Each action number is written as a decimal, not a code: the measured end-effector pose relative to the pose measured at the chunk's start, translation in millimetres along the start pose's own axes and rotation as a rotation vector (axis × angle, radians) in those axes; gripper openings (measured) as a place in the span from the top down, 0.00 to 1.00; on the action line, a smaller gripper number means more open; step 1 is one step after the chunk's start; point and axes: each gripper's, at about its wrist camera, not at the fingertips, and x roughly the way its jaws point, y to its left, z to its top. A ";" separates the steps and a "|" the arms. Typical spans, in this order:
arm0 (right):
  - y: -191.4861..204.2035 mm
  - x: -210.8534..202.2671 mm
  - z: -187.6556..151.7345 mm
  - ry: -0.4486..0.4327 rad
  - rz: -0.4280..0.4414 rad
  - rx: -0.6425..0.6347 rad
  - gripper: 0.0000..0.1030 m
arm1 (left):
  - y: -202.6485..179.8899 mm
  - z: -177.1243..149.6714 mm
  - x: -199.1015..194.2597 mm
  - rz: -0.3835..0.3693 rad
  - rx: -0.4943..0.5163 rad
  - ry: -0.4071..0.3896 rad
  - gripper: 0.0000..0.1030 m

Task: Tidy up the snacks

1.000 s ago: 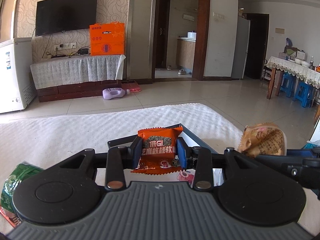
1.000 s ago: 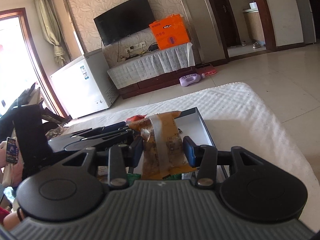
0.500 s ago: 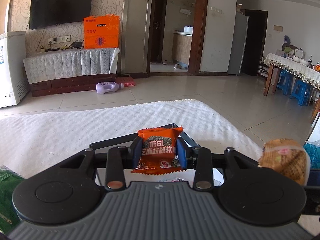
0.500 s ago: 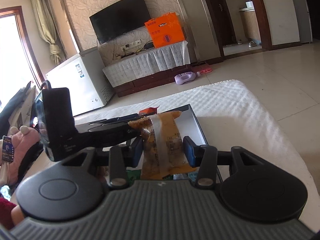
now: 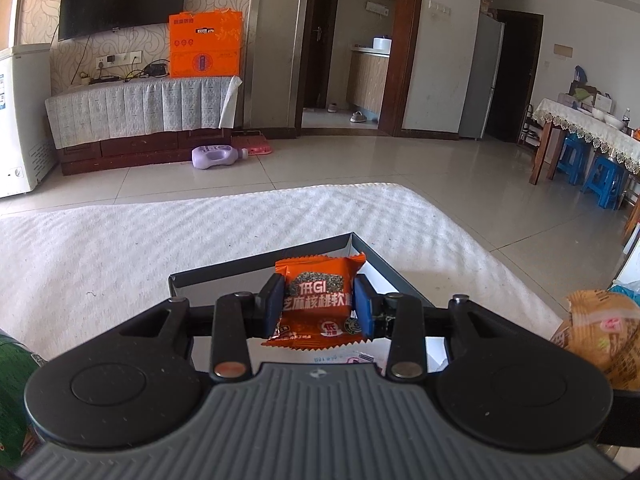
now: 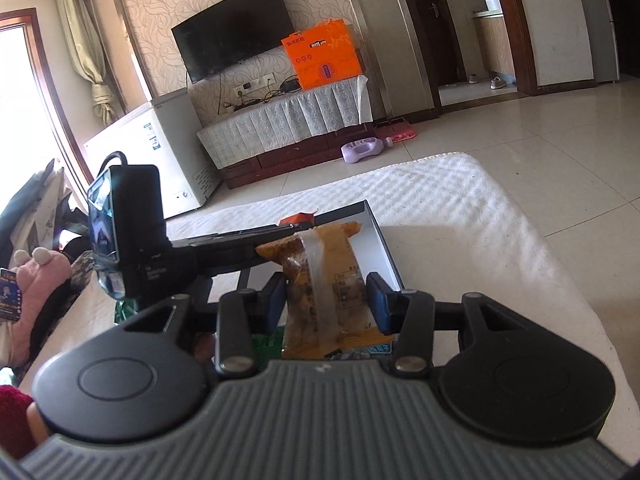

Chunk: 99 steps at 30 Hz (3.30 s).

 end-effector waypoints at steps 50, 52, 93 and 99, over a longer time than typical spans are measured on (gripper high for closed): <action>6.1 27.3 -5.3 0.028 0.010 -0.019 0.55 | 6.1 -7.4 -0.8 0.026 0.036 0.041 0.40; 8.1 31.6 -5.2 0.027 0.008 -0.023 0.55 | 9.0 -6.8 -7.6 0.023 0.031 0.034 0.39; 32.3 92.9 -1.6 0.076 -0.039 -0.041 0.55 | 42.7 -37.8 -96.5 0.127 0.106 0.016 0.30; 30.5 87.8 -2.2 0.073 -0.061 -0.058 0.56 | 38.4 -45.5 -105.8 0.140 0.111 0.020 0.28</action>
